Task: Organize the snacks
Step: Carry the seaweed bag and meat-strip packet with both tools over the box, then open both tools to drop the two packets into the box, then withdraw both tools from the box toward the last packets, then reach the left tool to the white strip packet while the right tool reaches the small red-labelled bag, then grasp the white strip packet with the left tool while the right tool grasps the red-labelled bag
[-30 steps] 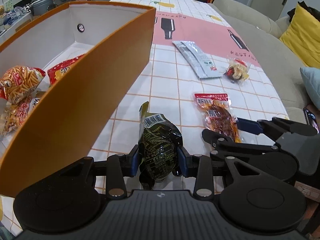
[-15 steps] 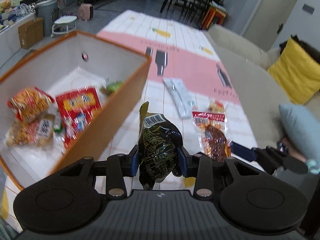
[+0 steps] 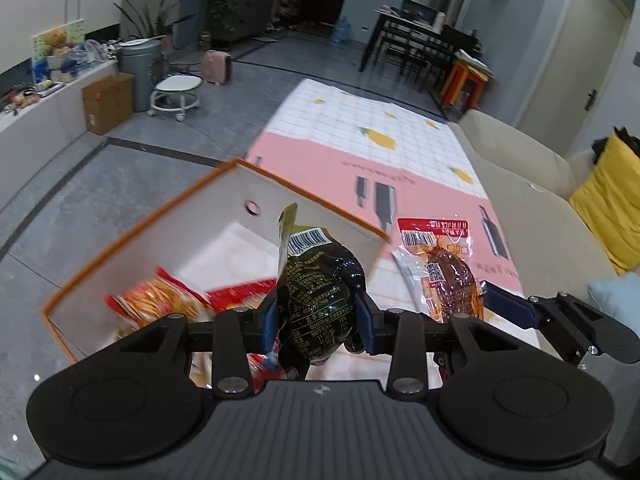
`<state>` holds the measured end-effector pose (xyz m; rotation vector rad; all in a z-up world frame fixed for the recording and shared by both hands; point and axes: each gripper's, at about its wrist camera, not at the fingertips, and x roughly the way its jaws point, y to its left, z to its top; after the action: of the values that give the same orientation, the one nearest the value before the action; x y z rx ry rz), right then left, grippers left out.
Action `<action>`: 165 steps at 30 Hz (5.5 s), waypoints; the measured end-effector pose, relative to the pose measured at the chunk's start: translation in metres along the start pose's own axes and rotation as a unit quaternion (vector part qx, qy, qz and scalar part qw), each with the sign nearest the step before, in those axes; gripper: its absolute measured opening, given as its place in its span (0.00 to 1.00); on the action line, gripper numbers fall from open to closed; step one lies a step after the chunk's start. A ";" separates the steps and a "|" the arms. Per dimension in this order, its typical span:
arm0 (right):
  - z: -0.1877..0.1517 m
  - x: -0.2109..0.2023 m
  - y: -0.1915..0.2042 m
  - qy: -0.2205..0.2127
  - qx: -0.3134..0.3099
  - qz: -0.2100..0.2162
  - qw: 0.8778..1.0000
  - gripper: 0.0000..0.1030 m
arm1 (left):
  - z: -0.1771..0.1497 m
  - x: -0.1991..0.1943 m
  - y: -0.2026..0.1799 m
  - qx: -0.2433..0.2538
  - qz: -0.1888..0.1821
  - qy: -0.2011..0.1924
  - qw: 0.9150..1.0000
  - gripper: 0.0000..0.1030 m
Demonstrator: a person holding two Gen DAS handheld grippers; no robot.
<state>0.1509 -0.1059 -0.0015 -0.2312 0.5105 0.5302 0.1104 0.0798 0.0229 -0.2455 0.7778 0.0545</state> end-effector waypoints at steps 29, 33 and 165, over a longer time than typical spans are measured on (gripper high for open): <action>0.024 0.161 0.070 0.096 -0.192 0.040 0.976 0.55 | 0.008 0.098 0.073 0.008 0.109 0.140 0.984 0.44; 0.022 0.173 0.070 0.112 -0.192 0.039 0.974 0.56 | 0.007 0.107 0.074 0.010 0.108 0.151 0.983 0.44; -0.145 0.040 -0.134 0.173 0.171 -0.066 0.968 0.33 | -0.114 0.138 -0.111 0.181 -0.082 0.157 0.967 0.59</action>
<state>0.1940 -0.2501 -0.1349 -0.0247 0.9105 0.2646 0.1456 -0.0609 -0.1300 0.0337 1.0638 -0.2875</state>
